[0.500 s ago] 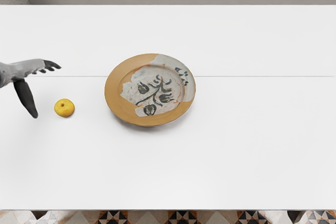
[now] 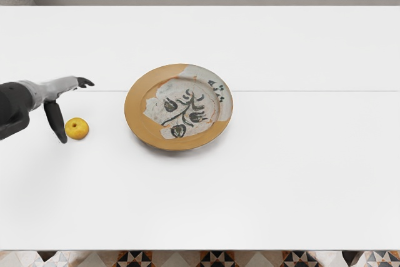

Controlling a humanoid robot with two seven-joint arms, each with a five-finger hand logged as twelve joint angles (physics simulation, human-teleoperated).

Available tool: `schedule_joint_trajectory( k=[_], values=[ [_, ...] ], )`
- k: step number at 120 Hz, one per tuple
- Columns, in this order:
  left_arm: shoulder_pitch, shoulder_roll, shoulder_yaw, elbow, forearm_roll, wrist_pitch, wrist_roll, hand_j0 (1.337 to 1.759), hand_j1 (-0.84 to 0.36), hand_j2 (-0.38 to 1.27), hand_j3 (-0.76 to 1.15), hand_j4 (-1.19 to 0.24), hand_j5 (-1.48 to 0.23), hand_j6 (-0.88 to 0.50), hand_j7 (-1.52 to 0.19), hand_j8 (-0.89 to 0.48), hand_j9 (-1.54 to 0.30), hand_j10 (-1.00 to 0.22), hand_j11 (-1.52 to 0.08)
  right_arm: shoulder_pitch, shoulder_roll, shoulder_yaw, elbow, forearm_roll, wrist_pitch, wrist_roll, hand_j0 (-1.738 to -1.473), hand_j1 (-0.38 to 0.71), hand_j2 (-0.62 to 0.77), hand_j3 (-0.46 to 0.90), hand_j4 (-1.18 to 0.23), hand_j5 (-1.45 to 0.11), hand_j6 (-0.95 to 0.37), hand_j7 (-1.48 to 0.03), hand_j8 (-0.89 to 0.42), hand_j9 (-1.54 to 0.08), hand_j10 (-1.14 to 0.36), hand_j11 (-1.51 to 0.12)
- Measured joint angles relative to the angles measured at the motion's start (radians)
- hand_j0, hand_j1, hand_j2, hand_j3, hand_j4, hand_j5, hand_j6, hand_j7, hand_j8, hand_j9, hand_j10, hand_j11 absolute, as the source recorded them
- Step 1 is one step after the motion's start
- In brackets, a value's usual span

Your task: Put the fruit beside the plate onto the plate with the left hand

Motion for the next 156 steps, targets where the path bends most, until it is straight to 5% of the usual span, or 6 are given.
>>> schedule_joint_trajectory(
  k=[93,156],
  values=[
    [0.079,-0.077,0.088,0.016,0.191,0.098,0.013,1.658,0.16,0.04,0.00,-0.17,-0.21,-0.17,-0.21,-0.17,-0.21,-0.17,-0.21,0.000,0.000,0.000,0.000,0.000,0.000,0.000,-1.658,-0.35,0.00,0.00,0.00,0.00,0.00,0.00,0.00,0.00,0.00,0.00],
    [0.096,-0.091,0.099,0.048,0.221,0.128,0.013,1.658,0.00,0.06,0.00,-0.30,-0.38,-0.30,-0.38,-0.30,-0.38,-0.30,-0.38,0.000,0.000,0.000,0.000,0.000,0.001,0.000,-1.658,-0.35,0.00,0.00,0.00,0.00,0.00,0.00,0.00,0.00,0.00,0.00]
  ],
)
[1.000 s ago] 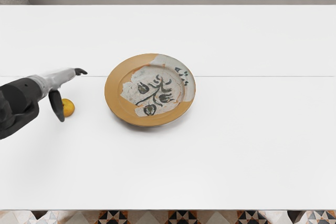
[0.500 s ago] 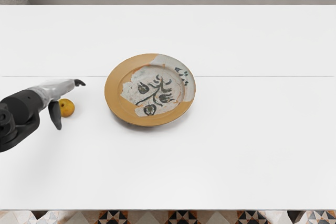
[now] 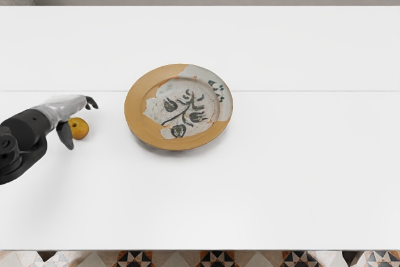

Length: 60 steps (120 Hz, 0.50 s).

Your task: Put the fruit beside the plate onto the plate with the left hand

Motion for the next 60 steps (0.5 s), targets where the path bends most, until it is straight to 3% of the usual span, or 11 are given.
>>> schedule_joint_trajectory(
  k=[60],
  values=[
    [0.042,0.001,0.017,0.003,0.049,0.091,0.000,1.658,-0.02,0.07,0.00,-0.32,-0.41,-0.32,-0.41,-0.32,-0.41,-0.32,-0.41,0.000,0.000,0.000,0.000,0.000,0.000,0.000,-1.658,-0.35,0.00,0.00,0.00,0.00,0.00,0.00,0.00,0.00,0.00,0.00]
  ],
)
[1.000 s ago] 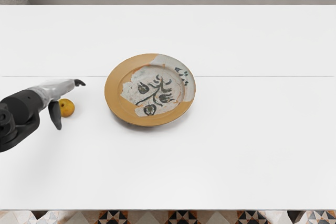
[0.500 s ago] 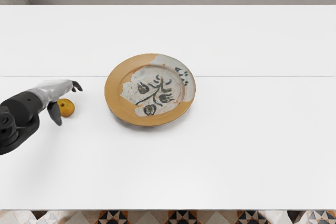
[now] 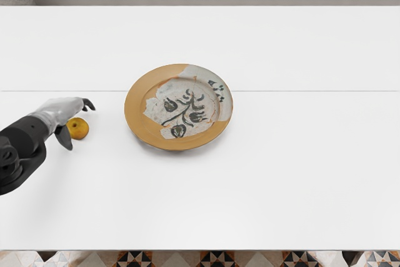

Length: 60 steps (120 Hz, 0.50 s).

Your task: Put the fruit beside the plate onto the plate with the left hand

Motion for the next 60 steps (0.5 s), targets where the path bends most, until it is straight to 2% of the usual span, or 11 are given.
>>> schedule_joint_trajectory(
  k=[60],
  values=[
    [0.003,0.000,0.004,-0.005,-0.001,0.005,0.000,1.658,-0.16,0.09,0.00,-0.43,-0.56,-0.43,-0.56,-0.43,-0.56,-0.43,-0.56,0.000,0.000,0.000,0.000,0.000,0.000,0.000,-1.658,-0.35,0.00,0.00,0.00,0.00,0.00,0.00,0.00,0.00,0.00,0.00]
  ],
)
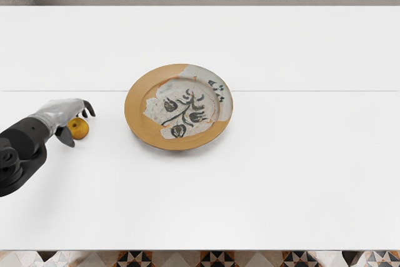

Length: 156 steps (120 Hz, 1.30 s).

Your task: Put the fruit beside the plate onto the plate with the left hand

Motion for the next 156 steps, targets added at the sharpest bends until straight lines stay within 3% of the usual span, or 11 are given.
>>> schedule_joint_trajectory(
  k=[18,40,52,75,81,82,85,86,131,156],
  values=[
    [0.002,0.002,0.000,-0.002,-0.001,0.000,0.000,1.658,-0.24,0.11,0.00,-0.50,-0.65,-0.50,-0.65,-0.48,-0.65,-0.50,-0.65,0.000,0.000,0.000,0.000,0.000,0.000,0.000,-1.658,-0.35,0.00,0.00,0.00,0.00,0.00,0.00,0.00,0.00,0.00,0.00],
    [0.001,0.003,0.007,-0.003,0.001,0.001,0.000,1.654,-0.32,0.30,0.00,-0.66,-0.81,-0.44,-0.83,-0.43,-0.85,-0.64,-0.85,0.000,0.000,0.000,0.000,0.000,0.000,0.000,-1.658,-0.35,0.00,0.00,0.00,0.00,0.00,0.00,0.00,0.00,0.00,0.00],
    [0.000,0.003,0.008,-0.002,0.000,-0.001,0.000,1.653,-0.33,0.39,0.00,-0.74,-0.90,-0.41,-0.94,-0.40,-0.95,-0.71,-0.95,0.000,0.000,0.000,0.000,0.000,0.000,0.000,-1.658,-0.35,0.00,0.00,0.00,0.00,0.00,0.00,0.00,0.00,0.00,0.00],
    [-0.006,0.006,0.008,-0.002,-0.008,-0.006,0.000,1.652,-0.34,0.47,0.00,-0.80,-1.01,-0.37,-1.05,-0.36,-1.06,-0.74,-1.06,0.000,0.000,0.000,0.000,0.000,0.000,0.000,-1.658,-0.35,0.00,0.00,0.00,0.00,0.00,0.00,0.00,0.00,0.00,0.00],
    [-0.011,0.006,0.006,-0.002,-0.010,-0.009,0.000,1.652,-0.33,0.53,0.00,-0.81,-1.04,-0.38,-1.06,-0.39,-1.07,-0.76,-1.07,0.000,0.000,0.000,0.000,0.000,0.000,0.000,-1.658,-0.35,0.00,0.00,0.00,0.00,0.00,0.00,0.00,0.00,0.00,0.00],
    [-0.014,0.006,0.005,-0.002,-0.011,-0.011,0.000,1.653,-0.35,0.65,0.00,-0.81,-1.04,-0.39,-1.06,-0.40,-1.07,-0.76,-1.07,0.000,0.000,0.000,0.000,0.000,0.000,0.000,-1.658,-0.35,0.00,0.00,0.00,0.00,0.00,0.00,0.00,0.00,0.00,0.00],
    [-0.025,0.006,0.003,-0.002,-0.012,-0.015,0.000,1.653,-0.36,0.67,0.00,-0.81,-1.05,-0.41,-1.07,-0.41,-1.07,-0.77,-1.07,0.000,0.000,0.000,0.000,0.000,0.000,0.000,-1.658,-0.35,0.00,0.00,0.00,0.00,0.00,0.00,0.00,0.00,0.00,0.00],
    [-0.029,0.006,0.003,-0.002,-0.013,-0.016,0.000,1.653,-0.37,0.78,0.00,-0.81,-1.05,-0.40,-1.07,-0.41,-1.07,-0.77,-1.07,0.000,0.000,0.000,0.000,0.000,0.000,0.000,-1.658,-0.35,0.00,0.00,0.00,0.00,0.00,0.00,0.00,0.00,0.00,0.00],
    [-0.137,0.005,-0.028,-0.026,-0.051,-0.071,0.000,1.655,-0.31,0.70,0.00,-0.81,-1.10,-0.48,-1.08,-0.47,-1.09,-0.81,-1.09,0.000,0.000,0.000,0.000,0.000,0.000,0.000,-1.658,-0.35,0.00,0.00,0.00,0.00,0.00,0.00,0.00,0.00,0.00,0.00],
    [-0.173,0.003,-0.083,-0.035,-0.091,-0.137,0.000,1.655,-0.32,0.73,0.00,-0.81,-1.10,-0.48,-1.08,-0.47,-1.09,-0.81,-1.09,0.000,0.000,0.000,0.000,0.000,0.000,0.000,-1.658,-0.35,0.00,0.00,0.00,0.00,0.00,0.00,0.00,0.00,0.00,0.00]
  ],
)
